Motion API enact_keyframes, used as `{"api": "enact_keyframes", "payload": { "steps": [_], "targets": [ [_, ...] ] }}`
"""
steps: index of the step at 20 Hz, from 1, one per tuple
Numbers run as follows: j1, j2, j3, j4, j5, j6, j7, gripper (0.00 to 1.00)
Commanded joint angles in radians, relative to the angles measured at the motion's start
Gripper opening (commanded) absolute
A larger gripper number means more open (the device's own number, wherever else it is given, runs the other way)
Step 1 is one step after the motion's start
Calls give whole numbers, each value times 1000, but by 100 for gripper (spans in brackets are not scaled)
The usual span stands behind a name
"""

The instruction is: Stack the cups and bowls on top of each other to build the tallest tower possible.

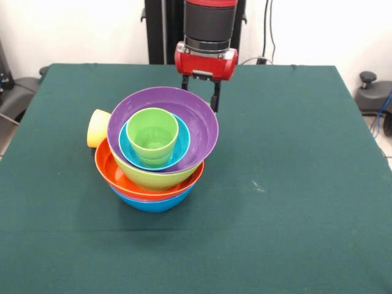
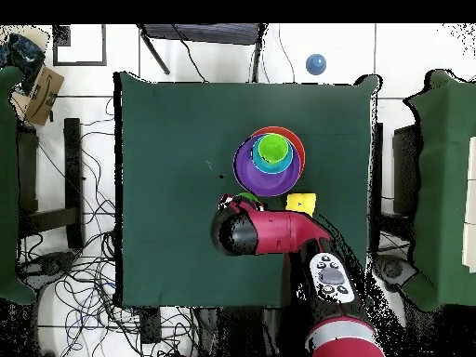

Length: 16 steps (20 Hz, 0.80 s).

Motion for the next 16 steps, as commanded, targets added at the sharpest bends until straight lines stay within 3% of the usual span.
{"api": "enact_keyframes", "payload": {
  "steps": [1,8,16],
  "targets": [
    [11,85,39,33,33,-54,147,100],
    [73,131,-14,18,46,-99,183,100],
    [132,161,-61,32,106,-130,197,100]
  ]
}}
